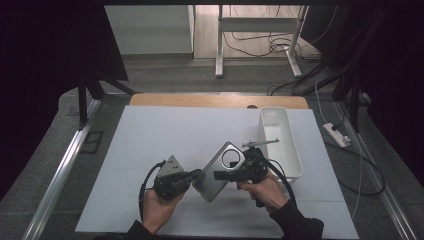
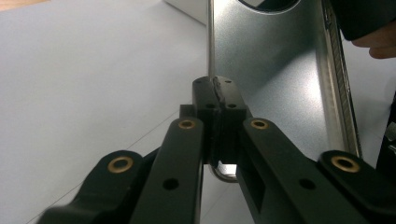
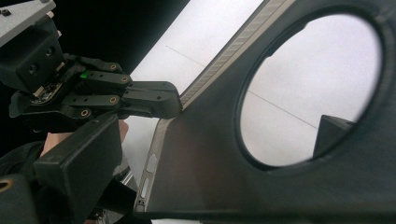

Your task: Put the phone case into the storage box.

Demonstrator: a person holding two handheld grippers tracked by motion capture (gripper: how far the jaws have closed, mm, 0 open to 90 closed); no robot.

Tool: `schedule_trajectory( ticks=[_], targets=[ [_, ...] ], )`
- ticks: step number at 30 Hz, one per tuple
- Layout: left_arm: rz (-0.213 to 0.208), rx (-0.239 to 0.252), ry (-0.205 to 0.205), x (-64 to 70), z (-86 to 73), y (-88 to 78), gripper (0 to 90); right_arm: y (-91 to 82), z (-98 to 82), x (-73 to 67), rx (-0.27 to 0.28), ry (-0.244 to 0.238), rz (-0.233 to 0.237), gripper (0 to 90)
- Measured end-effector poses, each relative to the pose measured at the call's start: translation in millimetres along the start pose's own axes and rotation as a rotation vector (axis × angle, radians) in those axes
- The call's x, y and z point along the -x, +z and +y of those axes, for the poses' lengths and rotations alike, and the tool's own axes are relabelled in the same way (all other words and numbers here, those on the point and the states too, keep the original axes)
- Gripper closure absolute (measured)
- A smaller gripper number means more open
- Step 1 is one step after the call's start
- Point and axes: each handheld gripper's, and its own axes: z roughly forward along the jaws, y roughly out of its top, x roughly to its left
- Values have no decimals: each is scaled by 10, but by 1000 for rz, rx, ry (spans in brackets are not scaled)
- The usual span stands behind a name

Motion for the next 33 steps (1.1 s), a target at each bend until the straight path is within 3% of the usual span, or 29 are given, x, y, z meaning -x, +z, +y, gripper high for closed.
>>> schedule_trajectory(
  ticks=[6,7,9,10,18,26,33],
  targets=[
    [2,15,2,8,0,-24,891,11,-2,15,2,28,-18,278],
    [2,15,2,8,0,-24,891,11,-2,15,2,28,-18,278],
    [4,20,4,12,-3,-30,891,-7,1,13,10,35,9,421],
    [4,23,4,14,-3,-33,891,-7,1,13,10,35,9,421],
    [16,42,16,23,-8,-59,891,-19,-6,20,7,75,80,718],
    [11,39,37,25,-23,-65,888,-16,-24,59,2,140,123,792],
    [-1,21,50,41,-37,-59,872,-13,-35,62,-3,157,131,841]
  ],
)
